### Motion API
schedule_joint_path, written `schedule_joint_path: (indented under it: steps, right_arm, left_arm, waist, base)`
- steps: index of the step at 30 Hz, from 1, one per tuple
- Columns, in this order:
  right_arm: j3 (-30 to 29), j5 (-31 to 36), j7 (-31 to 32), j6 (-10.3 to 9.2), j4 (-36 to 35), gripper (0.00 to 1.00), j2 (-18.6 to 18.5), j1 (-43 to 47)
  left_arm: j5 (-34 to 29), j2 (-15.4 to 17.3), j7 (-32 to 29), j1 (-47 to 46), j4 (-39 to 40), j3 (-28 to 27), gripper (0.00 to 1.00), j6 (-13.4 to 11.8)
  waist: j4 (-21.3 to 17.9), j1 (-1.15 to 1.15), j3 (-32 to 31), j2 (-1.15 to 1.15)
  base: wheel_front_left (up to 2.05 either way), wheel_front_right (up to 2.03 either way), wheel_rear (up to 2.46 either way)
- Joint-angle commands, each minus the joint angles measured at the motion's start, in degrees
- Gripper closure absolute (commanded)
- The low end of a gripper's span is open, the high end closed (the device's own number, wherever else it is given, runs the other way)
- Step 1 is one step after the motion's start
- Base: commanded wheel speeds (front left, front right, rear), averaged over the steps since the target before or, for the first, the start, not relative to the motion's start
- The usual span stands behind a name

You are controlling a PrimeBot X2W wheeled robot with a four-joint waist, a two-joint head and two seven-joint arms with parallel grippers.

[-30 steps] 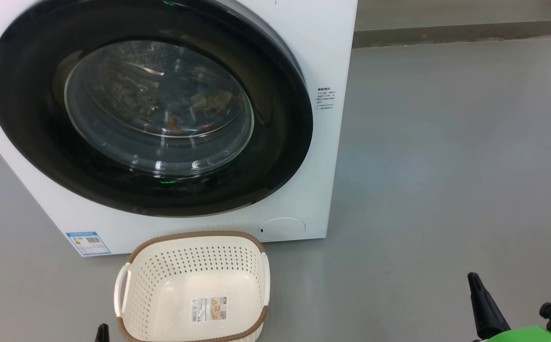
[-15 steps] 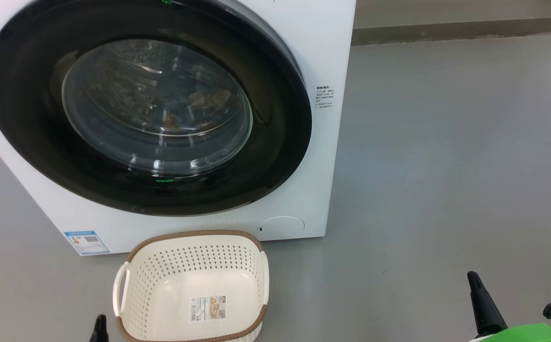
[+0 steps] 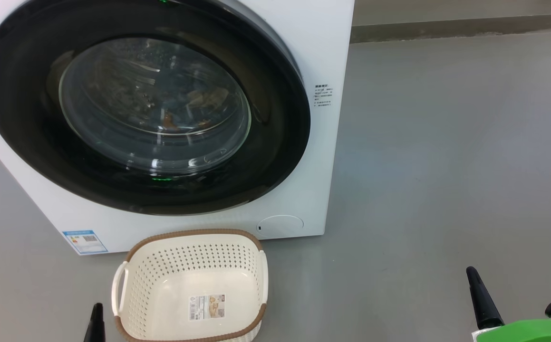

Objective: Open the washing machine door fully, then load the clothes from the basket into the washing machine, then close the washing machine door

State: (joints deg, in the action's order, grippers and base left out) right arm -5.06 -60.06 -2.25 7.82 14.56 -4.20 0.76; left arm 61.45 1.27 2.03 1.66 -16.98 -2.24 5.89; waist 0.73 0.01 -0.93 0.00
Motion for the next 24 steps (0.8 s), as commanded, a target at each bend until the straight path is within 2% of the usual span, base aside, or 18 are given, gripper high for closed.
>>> schedule_joint_path:
  steps: [1,24]
  right_arm:
    - [0.18,-2.12,0.59,-0.20,-1.27,1.00,-0.36,-3.10]
    - [-0.57,-15.75,4.30,-0.26,-0.94,1.00,0.41,-4.85]
  left_arm:
    - [2.37,0.95,-0.55,-2.74,1.62,-1.60,1.00,0.74]
    - [15.26,1.25,-4.17,-5.07,2.21,-2.82,1.00,1.13]
  waist:
    - [-0.03,0.00,0.05,0.00]
    - [-0.35,0.00,0.53,0.00]
  base:
    - [0.00,0.00,0.00]
    - [0.00,0.00,0.00]
